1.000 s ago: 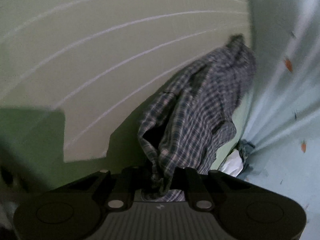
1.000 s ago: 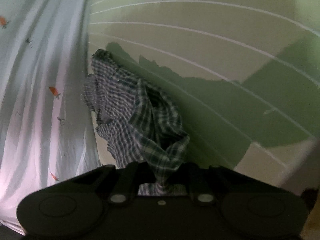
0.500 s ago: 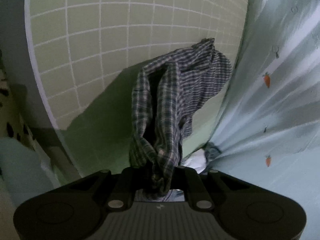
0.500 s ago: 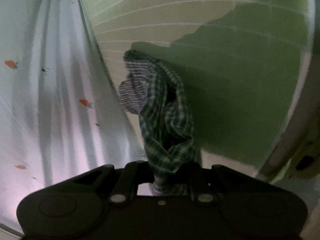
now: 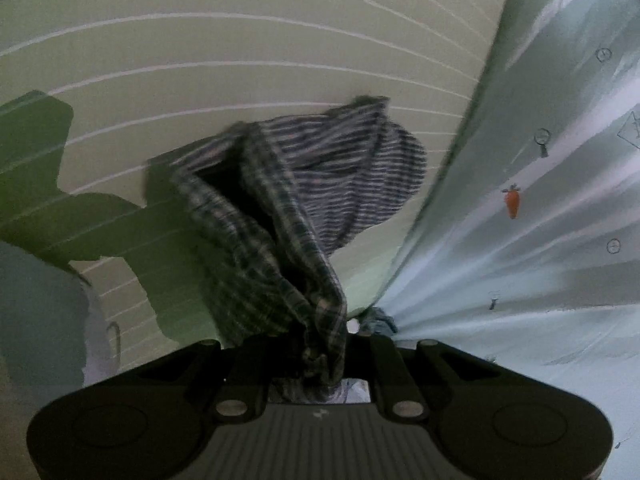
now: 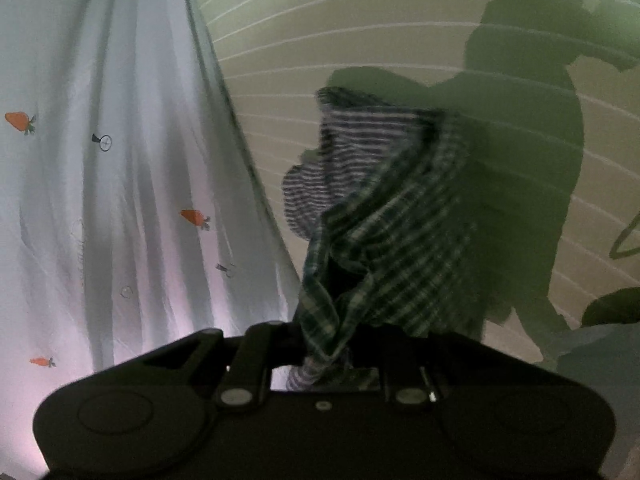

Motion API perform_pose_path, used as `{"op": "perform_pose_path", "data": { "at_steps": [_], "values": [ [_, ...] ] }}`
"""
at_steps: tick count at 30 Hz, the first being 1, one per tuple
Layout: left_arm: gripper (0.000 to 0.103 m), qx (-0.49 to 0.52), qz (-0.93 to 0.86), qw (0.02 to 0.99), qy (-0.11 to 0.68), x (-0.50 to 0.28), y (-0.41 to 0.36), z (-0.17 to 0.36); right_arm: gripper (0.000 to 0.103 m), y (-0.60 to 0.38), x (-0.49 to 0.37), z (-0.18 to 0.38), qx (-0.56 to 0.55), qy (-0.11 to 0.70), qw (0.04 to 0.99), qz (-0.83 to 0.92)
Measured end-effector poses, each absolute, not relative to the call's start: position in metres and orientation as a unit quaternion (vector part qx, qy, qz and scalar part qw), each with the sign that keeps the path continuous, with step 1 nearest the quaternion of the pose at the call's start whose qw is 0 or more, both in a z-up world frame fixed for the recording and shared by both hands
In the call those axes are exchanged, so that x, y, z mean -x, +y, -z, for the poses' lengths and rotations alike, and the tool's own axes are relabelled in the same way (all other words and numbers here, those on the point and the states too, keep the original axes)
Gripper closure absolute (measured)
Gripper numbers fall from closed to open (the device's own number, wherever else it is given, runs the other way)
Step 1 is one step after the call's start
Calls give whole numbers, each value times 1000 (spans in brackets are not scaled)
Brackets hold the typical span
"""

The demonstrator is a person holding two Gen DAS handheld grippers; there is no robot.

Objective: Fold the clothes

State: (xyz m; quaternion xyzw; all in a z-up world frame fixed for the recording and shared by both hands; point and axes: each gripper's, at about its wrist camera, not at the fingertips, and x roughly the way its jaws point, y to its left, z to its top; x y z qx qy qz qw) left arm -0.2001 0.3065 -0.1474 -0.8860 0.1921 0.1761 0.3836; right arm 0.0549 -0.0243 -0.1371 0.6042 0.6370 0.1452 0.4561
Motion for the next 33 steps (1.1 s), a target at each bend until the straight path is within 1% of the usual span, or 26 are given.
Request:
{"op": "perform_pose_path", "data": {
  "at_steps": [7,10,12,13,15,17,19,20,21,22,23,24,25,26,27,28,29,33],
  "values": [
    [89,882,-162,390,210,125,368,159,85,33,-116,145,-615,620,471,-127],
    [82,878,-159,392,224,86,394,173,81,51,-145,157,-613,617,480,-113],
    [77,877,-158,391,229,63,409,185,77,63,-163,166,-611,617,486,-101],
    [72,879,-161,387,227,56,415,190,76,66,-168,169,-609,618,487,-99],
    [67,884,-170,377,220,47,422,201,68,72,-178,174,-607,619,490,-94],
    [52,886,-186,366,216,42,430,211,61,79,-188,180,-604,620,492,-90],
    [46,884,-199,362,220,39,434,217,57,86,-198,185,-601,622,495,-86],
    [45,881,-204,363,223,40,436,218,53,89,-203,188,-600,622,496,-84],
    [43,880,-207,366,223,40,436,217,51,92,-208,191,-599,623,497,-82],
    [38,879,-208,369,221,41,435,216,50,95,-213,193,-597,623,498,-81],
    [33,878,-209,372,218,42,435,215,44,96,-214,191,-594,624,500,-88],
    [32,877,-210,376,216,42,434,214,33,96,-214,189,-590,624,504,-94],
    [31,875,-209,379,215,43,433,213,28,96,-214,186,-586,623,508,-101],
    [28,874,-207,383,213,45,430,211,19,95,-214,184,-582,623,512,-107],
    [25,872,-207,389,213,46,428,209,15,95,-214,181,-578,623,516,-113],
    [21,869,-207,395,213,47,427,208,15,94,-214,179,-571,622,522,-120],
    [18,865,-208,404,215,47,425,206,13,93,-212,177,-564,623,528,-124],
    [15,816,-222,464,264,45,418,197,5,84,-203,170,-528,627,556,-136]
  ]
}}
